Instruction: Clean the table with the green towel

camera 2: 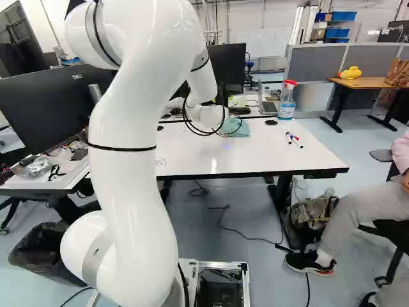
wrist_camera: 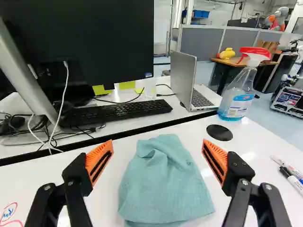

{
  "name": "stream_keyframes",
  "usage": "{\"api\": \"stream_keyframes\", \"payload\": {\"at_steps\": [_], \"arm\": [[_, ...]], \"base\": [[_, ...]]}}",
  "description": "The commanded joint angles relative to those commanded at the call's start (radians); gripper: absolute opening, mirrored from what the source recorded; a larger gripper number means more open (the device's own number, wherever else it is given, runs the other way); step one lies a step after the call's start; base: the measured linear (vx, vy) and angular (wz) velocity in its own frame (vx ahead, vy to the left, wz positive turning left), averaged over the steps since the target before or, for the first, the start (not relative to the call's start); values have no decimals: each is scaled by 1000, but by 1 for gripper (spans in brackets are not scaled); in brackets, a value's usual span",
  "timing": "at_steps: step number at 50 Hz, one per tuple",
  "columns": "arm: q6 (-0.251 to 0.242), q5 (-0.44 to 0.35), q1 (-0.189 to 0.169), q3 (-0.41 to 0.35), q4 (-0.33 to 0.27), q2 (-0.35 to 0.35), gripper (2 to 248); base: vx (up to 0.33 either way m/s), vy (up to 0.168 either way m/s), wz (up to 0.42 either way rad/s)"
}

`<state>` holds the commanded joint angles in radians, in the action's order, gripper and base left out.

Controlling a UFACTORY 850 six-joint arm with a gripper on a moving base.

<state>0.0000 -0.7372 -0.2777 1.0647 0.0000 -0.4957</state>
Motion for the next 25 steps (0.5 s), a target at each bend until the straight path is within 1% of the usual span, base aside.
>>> {"api": "stream_keyframes", "payload": {"at_steps": [11, 25], "arm": [[0, 69, 7, 63, 0, -49, 247], [0, 160, 12, 124, 0, -95, 247]], "base": [[0, 0, 0], [0, 0, 0]]}}
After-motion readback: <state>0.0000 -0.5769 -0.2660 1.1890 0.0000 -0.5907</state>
